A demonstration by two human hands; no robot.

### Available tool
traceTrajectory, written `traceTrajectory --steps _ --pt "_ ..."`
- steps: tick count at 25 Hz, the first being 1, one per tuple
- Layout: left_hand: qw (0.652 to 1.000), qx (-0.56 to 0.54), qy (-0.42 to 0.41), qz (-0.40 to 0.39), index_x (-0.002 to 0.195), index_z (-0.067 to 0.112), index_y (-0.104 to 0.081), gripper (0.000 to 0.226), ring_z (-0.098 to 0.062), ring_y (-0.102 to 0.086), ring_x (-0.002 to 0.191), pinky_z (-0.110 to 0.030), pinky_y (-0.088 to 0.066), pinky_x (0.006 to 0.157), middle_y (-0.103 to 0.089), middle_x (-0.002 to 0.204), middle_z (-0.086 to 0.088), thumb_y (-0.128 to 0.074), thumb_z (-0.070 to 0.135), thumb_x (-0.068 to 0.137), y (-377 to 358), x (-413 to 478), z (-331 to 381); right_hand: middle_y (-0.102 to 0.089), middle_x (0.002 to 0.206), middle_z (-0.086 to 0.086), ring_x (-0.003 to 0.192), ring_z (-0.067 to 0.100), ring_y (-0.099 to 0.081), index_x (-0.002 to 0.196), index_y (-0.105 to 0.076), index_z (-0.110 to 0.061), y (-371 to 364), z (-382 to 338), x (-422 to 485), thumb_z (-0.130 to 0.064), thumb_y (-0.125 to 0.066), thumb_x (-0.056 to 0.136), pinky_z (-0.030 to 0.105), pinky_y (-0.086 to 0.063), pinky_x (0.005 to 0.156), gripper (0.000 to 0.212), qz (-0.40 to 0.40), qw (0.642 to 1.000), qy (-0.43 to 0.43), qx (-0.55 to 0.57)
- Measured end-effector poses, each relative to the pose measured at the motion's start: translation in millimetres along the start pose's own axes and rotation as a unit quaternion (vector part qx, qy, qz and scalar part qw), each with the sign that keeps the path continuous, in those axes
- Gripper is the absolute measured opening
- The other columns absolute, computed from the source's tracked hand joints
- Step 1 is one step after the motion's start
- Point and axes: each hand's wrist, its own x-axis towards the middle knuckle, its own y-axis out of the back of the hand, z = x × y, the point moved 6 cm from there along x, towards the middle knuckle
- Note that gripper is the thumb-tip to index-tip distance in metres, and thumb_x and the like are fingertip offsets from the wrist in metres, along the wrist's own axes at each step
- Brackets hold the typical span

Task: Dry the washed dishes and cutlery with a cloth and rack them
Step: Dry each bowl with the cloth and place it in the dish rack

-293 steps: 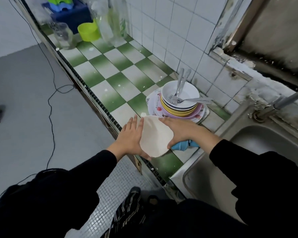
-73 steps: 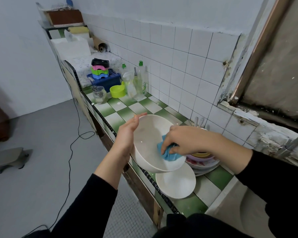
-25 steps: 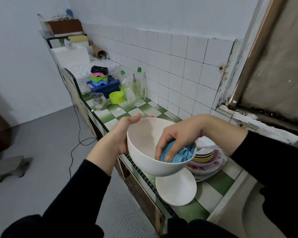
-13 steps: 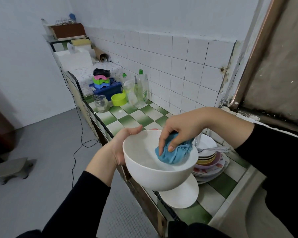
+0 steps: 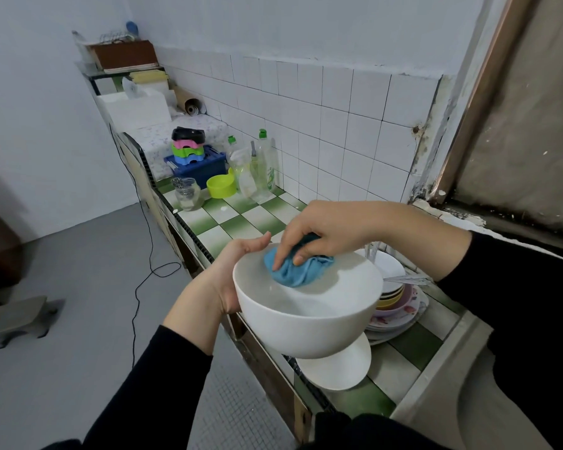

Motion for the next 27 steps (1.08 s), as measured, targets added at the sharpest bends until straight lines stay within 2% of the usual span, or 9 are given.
traceTrajectory --steps 3,6,9,11,14,16,20,24,27 --pt "0.999 -0.022 -0.022 0.005 0.106 0.010 -0.064 0.043 -0.028 -0.071 0.070 -0.036 -0.047 0.073 -0.073 0.088 -0.014 -0.030 0.036 0.101 1.1 -1.3 4.5 -0.070 0.108 -0.011 0.093 0.011 -0.060 0.113 -0.070 -0.039 -4.5 3.2 -6.4 -0.021 -0.065 0.091 0.029 -0.047 0.087 0.029 -0.055 0.996 -0.047 -0.049" --pt "0.998 -0.041 -0.042 0.023 0.117 0.013 -0.062 0.042 -0.028 -0.071 0.077 -0.037 -0.047 0.076 -0.073 0.095 -0.012 -0.032 0.036 0.100 -0.3 1.4 2.9 -0.070 0.105 -0.015 0.089 0.005 -0.059 0.113 -0.069 -0.040 -9.8 8.5 -16.2 -0.023 -0.065 0.091 0.026 -0.047 0.082 0.028 -0.119 0.985 -0.095 -0.084" --pt "0.999 -0.001 -0.038 0.030 0.123 0.013 -0.062 0.044 -0.032 -0.067 0.088 -0.039 -0.050 0.085 -0.071 0.104 -0.017 -0.035 0.039 0.099 -9.1 5.5 -4.3 -0.069 0.095 -0.018 0.080 0.000 -0.056 0.113 -0.070 -0.037 -12.2 -1.3 -6.3 -0.019 -0.065 0.091 0.020 -0.043 0.078 0.029 -0.008 0.995 -0.070 -0.065" --pt "0.998 0.003 -0.050 0.040 0.120 0.014 -0.063 0.044 -0.032 -0.068 0.087 -0.039 -0.050 0.085 -0.071 0.102 -0.017 -0.034 0.040 0.100 -6.1 3.8 -0.3 -0.071 0.102 -0.012 0.090 0.005 -0.060 0.112 -0.071 -0.035 -16.7 -4.0 -3.4 -0.017 -0.065 0.090 0.026 -0.046 0.086 0.029 0.033 0.996 -0.062 -0.059" --pt "0.993 -0.041 -0.087 0.063 0.110 0.015 -0.066 0.043 -0.028 -0.070 0.077 -0.037 -0.049 0.078 -0.074 0.091 -0.012 -0.031 0.040 0.101 5.5 2.1 10.0 -0.069 0.106 -0.008 0.095 0.012 -0.059 0.112 -0.071 -0.035 -16.4 5.7 -13.1 -0.018 -0.063 0.091 0.030 -0.048 0.084 0.028 0.029 0.988 -0.136 -0.073" --pt "0.990 -0.037 -0.109 0.081 0.116 0.017 -0.065 0.043 -0.028 -0.069 0.086 -0.038 -0.049 0.087 -0.074 0.098 -0.009 -0.033 0.041 0.101 4.0 3.9 8.8 -0.069 0.105 -0.006 0.095 0.013 -0.059 0.111 -0.072 -0.034 -15.0 14.9 -16.0 -0.017 -0.063 0.090 0.026 -0.046 0.078 0.028 0.061 0.975 -0.201 -0.074" --pt "0.984 -0.017 -0.155 0.085 0.125 0.026 -0.060 0.040 -0.032 -0.065 0.107 -0.048 -0.046 0.098 -0.070 0.116 -0.007 -0.032 0.043 0.102 -11.2 11.0 6.2 -0.072 0.101 -0.001 0.092 0.015 -0.065 0.103 -0.074 -0.034 -18.0 34.0 -20.1 -0.020 -0.071 0.086 0.022 -0.046 0.078 0.022 0.303 0.888 -0.299 0.177" --pt "0.976 -0.022 -0.206 0.063 0.122 0.030 -0.061 0.037 -0.032 -0.068 0.101 -0.046 -0.053 0.090 -0.071 0.112 -0.011 -0.031 0.040 0.103 -13.3 10.7 7.8 -0.072 0.098 0.017 0.072 0.016 -0.069 0.092 -0.071 -0.021 -44.2 17.7 -7.3 -0.001 -0.068 0.086 0.029 -0.059 0.078 0.021 0.290 0.795 -0.195 0.496" --pt "0.968 0.003 -0.248 0.033 0.126 0.030 -0.058 0.035 -0.027 -0.068 0.102 -0.043 -0.055 0.088 -0.070 0.116 -0.006 -0.037 0.038 0.099 -14.0 7.3 7.8 -0.072 0.094 0.018 0.078 0.025 -0.070 0.089 -0.070 -0.021 -40.4 28.5 -13.7 -0.001 -0.067 0.087 0.039 -0.059 0.080 0.020 0.370 0.747 -0.239 0.498"
